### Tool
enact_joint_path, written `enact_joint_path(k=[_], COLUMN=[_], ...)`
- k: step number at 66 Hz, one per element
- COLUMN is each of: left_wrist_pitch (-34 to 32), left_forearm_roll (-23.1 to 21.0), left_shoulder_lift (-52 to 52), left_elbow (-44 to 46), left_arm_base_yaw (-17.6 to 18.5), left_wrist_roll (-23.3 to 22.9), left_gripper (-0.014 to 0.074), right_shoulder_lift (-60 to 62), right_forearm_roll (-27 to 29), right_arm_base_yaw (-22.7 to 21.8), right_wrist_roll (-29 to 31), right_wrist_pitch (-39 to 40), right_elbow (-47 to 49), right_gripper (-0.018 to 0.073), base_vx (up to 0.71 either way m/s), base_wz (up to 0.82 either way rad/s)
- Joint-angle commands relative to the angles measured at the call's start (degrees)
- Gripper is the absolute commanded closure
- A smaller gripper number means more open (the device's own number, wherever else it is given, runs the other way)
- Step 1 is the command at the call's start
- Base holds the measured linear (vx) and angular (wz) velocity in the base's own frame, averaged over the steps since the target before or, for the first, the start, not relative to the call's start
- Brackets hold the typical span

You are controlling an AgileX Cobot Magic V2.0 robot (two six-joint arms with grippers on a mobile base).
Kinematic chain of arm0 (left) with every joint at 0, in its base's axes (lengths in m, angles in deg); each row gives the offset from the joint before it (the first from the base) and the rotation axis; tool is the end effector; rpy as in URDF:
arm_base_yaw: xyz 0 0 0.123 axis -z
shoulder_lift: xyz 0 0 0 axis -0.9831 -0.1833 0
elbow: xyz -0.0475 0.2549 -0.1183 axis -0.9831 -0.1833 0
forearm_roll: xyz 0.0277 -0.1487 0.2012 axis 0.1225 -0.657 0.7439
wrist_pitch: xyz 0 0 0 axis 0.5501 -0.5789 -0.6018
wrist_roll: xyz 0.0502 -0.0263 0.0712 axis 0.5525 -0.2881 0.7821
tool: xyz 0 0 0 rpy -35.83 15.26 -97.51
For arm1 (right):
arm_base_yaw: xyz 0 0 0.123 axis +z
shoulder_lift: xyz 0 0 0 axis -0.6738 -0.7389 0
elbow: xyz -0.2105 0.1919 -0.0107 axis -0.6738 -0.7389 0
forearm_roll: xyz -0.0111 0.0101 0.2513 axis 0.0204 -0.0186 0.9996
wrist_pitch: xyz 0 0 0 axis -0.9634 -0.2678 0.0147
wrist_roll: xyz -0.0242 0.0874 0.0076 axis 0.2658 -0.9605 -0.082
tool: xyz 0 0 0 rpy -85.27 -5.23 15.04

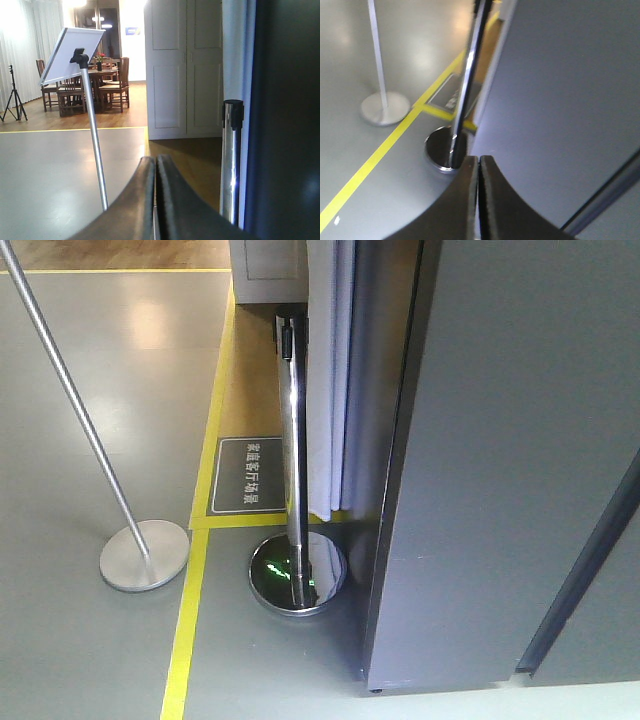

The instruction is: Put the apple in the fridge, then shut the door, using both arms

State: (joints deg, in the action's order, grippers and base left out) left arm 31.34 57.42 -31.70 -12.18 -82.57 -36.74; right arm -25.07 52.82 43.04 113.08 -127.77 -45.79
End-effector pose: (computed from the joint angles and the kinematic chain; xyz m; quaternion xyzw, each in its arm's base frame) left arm 0.0562 0.0034 0.2079 -0.0403 0.6691 -0.0016 0.7421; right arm 0.0519 0.0217 0.2977 -0.1651 0.8077 0.0351 0.5649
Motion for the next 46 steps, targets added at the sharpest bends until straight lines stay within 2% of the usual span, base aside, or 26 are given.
enact_joint_path(k=[1, 12, 21, 31, 34, 46], left_wrist_pitch=[-4.56, -4.56, -4.56, -4.56, -4.56, -4.56], left_forearm_roll=[-0.21, -0.21, -0.21, -0.21, -0.21, -0.21], left_shoulder_lift=[0.94, 0.94, 0.94, 0.94, 0.94, 0.89], left_elbow=[1.06, 1.06, 1.06, 1.06, 1.06, 1.06], left_arm_base_yaw=[0.09, 0.09, 0.09, 0.09, 0.09, 0.09], left_wrist_roll=[-0.74, -0.74, -0.74, -0.79, -0.79, -0.78], left_gripper=[0.0603, 0.0603, 0.0603, 0.0603, 0.0603, 0.0603], right_shoulder_lift=[-0.45, 3.21, 8.6, 15.69, 16.38, 16.21], right_forearm_roll=[-7.35, -19.57, -27.2, -26.72, -26.44, -25.5], right_arm_base_yaw=[1.81, 2.7, 2.59, 2.59, 2.22, -1.63], right_wrist_roll=[-10.38, -29.7, -39.72, -41.37, -41.32, -41.31], right_wrist_pitch=[11.49, 27.44, 37.64, 47.39, 45.27, 49.09], right_elbow=[-1.19, -11.39, -20.64, -29.87, -29.43, -29.54], right_gripper=[0.0562, 0.0562, 0.0562, 0.0562, 0.0562, 0.0562], base_vx=[0.0, 0.0, 0.0, 0.0, 0.0, 0.0], base_wz=[0.0, 0.0, 0.0, 0.0, 0.0, 0.0])
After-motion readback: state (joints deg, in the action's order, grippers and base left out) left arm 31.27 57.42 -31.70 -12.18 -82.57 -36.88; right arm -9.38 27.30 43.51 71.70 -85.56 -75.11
